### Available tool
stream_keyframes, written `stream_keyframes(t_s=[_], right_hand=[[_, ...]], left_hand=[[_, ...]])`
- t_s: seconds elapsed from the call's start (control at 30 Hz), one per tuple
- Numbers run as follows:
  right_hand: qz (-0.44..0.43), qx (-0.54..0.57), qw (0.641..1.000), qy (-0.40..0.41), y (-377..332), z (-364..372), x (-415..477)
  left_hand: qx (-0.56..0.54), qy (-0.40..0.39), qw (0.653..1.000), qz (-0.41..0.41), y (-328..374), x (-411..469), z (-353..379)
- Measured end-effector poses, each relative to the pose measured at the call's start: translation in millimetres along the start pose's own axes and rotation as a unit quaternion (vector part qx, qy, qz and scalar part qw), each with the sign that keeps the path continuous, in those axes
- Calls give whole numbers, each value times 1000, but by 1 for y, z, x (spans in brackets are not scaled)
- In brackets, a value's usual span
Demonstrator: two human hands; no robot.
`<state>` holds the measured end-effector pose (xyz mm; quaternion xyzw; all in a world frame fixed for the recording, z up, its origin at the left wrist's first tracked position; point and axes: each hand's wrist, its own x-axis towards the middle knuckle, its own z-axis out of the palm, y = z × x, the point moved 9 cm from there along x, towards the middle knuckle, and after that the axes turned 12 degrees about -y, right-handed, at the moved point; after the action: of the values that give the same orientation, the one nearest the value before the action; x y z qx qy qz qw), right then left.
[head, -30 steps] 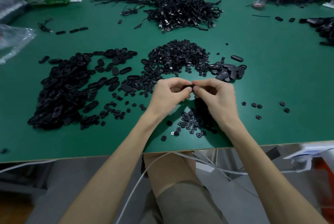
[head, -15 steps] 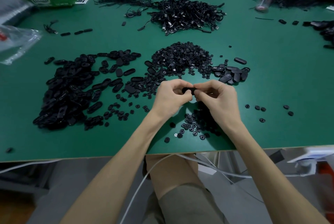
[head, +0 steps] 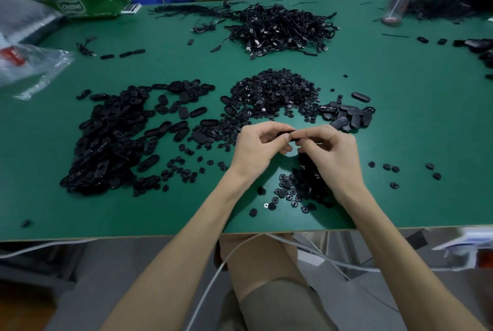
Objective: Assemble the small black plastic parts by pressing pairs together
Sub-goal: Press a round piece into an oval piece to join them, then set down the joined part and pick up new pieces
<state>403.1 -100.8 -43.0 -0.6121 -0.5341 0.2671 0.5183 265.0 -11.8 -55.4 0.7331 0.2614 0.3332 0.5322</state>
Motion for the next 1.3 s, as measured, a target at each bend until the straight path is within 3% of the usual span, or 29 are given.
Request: stream_keyframes(t_s=[0.3, 0.47, 0.57, 0.7, 0.83, 0.97, 1.1, 1.23, 1.3], right_hand=[[9, 52, 998, 33, 5, -6, -1], [71, 79, 990, 95, 25, -21, -1], [93, 131, 983, 85, 33, -21, -1], [100, 177, 978, 48, 36, -14, 0], [96, 181, 977, 57, 34, -14, -2], [88, 158, 981, 68, 29, -15, -4], [91, 151, 983, 57, 28, -13, -4], [89, 142, 984, 54, 29, -12, -2], [88, 133, 986, 55, 30, -12, -1]], left_hand=[[-18, 7, 1000, -11, -3, 1, -1], [-16, 27, 999, -20, 4, 7, -14], [60, 44, 997, -36, 8, 15, -36], [296, 64, 951, -53, 11, 21, -73], [400, 112, 904, -102, 1, 25, -125], [460, 108, 864, -177, -15, 34, -164], [499, 27, 836, -226, -36, 49, -176], [536, -31, 809, -238, -44, 66, -177], [547, -14, 805, -229, -43, 68, -178]])
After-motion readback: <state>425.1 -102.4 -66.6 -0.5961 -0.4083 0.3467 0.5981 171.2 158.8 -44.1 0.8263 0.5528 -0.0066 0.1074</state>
